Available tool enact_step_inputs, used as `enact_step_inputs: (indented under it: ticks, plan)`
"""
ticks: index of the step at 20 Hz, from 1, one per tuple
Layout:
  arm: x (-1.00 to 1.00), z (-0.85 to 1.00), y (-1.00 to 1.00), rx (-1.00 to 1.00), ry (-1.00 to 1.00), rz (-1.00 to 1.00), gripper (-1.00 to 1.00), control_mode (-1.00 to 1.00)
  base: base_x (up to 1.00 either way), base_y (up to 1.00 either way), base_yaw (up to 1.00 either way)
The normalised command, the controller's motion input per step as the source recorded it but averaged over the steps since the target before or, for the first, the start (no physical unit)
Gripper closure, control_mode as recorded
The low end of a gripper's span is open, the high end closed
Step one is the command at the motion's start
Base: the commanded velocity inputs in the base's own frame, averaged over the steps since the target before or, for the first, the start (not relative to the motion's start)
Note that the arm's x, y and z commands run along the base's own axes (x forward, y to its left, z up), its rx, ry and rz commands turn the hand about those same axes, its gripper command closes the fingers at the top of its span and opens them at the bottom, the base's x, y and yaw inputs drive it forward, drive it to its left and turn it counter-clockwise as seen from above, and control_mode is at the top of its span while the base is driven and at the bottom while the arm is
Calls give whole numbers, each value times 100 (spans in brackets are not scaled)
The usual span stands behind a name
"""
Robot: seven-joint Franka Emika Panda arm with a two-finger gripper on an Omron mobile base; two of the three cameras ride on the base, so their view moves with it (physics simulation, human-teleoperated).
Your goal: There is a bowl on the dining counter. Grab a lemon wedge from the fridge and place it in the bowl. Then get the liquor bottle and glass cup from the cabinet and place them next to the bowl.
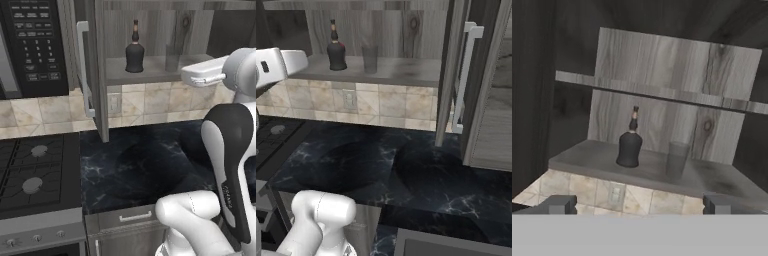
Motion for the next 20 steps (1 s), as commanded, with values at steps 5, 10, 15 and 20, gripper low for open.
enact_step_inputs:
  ticks: [5, 10, 15, 20]
  plan:
    - [0, 17, 0, 4, -4, 0, -100, -100, 0, 0, 0]
    - [3, 8, 0, 6, -1, 0, -100, -100, 0, 0, 0]
    - [14, 0, 0, 7, 0, 0, -100, -100, 0, 0, 0]
    - [30, -4, 0, 4, 0, 0, -100, -100, 0, 0, 0]
